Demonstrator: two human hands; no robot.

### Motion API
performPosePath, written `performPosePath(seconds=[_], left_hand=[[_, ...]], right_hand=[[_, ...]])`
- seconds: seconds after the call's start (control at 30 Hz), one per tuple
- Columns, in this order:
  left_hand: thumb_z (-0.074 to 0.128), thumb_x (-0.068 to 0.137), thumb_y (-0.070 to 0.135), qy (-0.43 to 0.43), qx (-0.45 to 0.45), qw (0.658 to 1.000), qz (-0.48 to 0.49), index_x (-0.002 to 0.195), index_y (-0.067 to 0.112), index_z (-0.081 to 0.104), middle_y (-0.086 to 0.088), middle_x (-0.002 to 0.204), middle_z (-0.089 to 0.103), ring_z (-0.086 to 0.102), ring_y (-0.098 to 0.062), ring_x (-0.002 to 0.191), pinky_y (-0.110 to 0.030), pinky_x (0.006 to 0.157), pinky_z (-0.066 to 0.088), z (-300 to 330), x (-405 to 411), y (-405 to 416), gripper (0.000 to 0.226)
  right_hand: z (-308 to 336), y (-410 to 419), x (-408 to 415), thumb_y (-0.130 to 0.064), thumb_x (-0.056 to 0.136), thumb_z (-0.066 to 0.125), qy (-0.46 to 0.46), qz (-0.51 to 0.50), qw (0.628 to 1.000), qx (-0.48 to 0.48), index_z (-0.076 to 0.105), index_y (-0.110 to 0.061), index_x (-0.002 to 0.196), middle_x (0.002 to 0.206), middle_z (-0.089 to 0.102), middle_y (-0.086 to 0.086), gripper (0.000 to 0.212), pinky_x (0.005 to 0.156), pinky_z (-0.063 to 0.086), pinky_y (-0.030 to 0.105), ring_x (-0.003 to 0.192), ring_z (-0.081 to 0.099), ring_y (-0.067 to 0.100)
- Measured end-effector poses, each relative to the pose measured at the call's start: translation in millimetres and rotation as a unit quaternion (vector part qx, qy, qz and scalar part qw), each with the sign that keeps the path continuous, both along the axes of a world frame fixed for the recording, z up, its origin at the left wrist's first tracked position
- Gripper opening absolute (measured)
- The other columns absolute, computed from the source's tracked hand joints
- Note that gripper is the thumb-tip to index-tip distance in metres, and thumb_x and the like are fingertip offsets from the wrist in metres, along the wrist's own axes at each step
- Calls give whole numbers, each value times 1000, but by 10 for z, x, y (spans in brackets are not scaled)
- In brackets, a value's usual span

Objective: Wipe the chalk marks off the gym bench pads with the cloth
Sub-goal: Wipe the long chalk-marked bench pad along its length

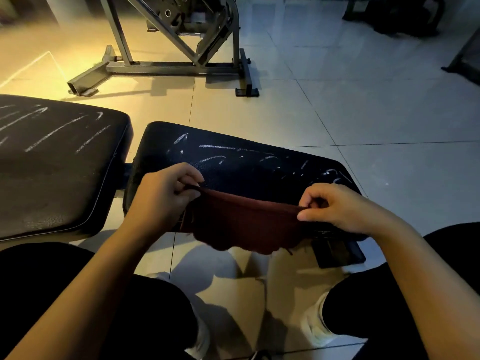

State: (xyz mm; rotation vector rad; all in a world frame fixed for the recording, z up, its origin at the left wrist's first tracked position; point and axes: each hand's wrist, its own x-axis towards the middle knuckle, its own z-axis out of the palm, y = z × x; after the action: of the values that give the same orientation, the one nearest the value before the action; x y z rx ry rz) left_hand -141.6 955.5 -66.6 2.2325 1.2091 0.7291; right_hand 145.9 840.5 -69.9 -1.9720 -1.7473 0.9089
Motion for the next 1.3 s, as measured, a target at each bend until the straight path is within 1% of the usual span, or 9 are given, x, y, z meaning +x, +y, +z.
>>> performPosePath(seconds=[0.13, 0.37, 0.57, 0.7, 0.87, 0.97, 1.1, 1.2, 1.3], left_hand=[[72, 78, -3, -24, -9, 1000, -16, 92, 22, 64, 17, 83, 62, 57, 15, 78, -1, 69, 42, 45, -48, 73, 30], [72, 78, -2, -90, -92, 991, -27, 92, 32, 63, 6, 92, 67, 65, 0, 83, -17, 75, 53, 113, 35, 161, 37], [66, 84, 0, -120, 68, 990, -17, 101, 23, 64, 15, 92, 59, 55, 12, 82, -3, 76, 45, 561, 313, 307, 28], [58, 85, 3, 11, 114, 988, -106, 108, 24, 62, 15, 101, 52, 50, 8, 86, -6, 80, 40, 424, 230, 318, 31], [48, 87, -9, 229, 82, 950, -196, 109, 25, 64, 10, 101, 53, 55, -8, 94, -28, 85, 50, -297, 234, 257, 43], [49, 82, -12, 281, 101, 927, -227, 113, 26, 63, 6, 107, 58, 57, -15, 96, -29, 79, 48, -464, 257, 279, 51], [64, 62, -16, 263, 135, 932, -211, 90, 23, 71, 8, 77, 63, 63, -17, 67, -28, 54, 46, -554, 121, 358, 49], [73, 58, -10, 241, 141, 944, -174, 89, 23, 70, 9, 76, 63, 62, -13, 64, -28, 51, 50, -531, 88, 316, 46], [75, 65, -2, 219, 147, 958, -113, 94, 18, 71, 0, 90, 66, 63, -19, 73, -31, 58, 51, -523, 83, 331, 35]], right_hand=[[-29, -13, 25, -27, 86, 70, 20, -5, 1000, 24, 57, -26, 82, 94, 55, -6, 13, 69, 42, 21, 82, 54, 8], [89, 82, -17, -31, 93, 59, 19, -58, 994, 89, 49, -26, 86, 78, 56, -3, 13, 61, 41, 30, 65, 50, 6], [467, 207, -40, -30, 95, 59, -50, -161, 950, 263, 48, -21, 93, 82, 54, -5, 14, 62, 43, 29, 70, 52, 12], [276, -30, 24, -24, 88, 67, -38, -164, 962, 215, 48, -31, 81, 86, 55, -10, 21, 60, 44, 25, 77, 54, 5], [-631, -233, -198, -24, 88, 66, -169, -73, 982, 38, 37, -37, 74, 85, 47, -14, 35, 63, 34, 21, 78, 48, 4], [-895, -189, -366, -37, 90, 63, -169, -69, 983, -14, 46, -35, 98, 107, 43, -14, 19, 85, 38, 25, 105, 46, 10], [-905, 155, -761, -46, 100, 42, -57, -88, 991, 87, 35, -27, 148, 153, 28, -8, 52, 118, 22, 32, 143, 20, 10], [-993, 602, -1095, -46, 104, 20, -72, -20, 994, 80, 13, -34, 154, 163, 3, -9, 52, 122, -5, 40, 149, -7, 11], [-1148, 890, -1168, -55, 97, 7, -114, -18, 990, 78, 3, -38, 154, 163, -6, -10, 60, 120, -12, 46, 149, -12, 14]])
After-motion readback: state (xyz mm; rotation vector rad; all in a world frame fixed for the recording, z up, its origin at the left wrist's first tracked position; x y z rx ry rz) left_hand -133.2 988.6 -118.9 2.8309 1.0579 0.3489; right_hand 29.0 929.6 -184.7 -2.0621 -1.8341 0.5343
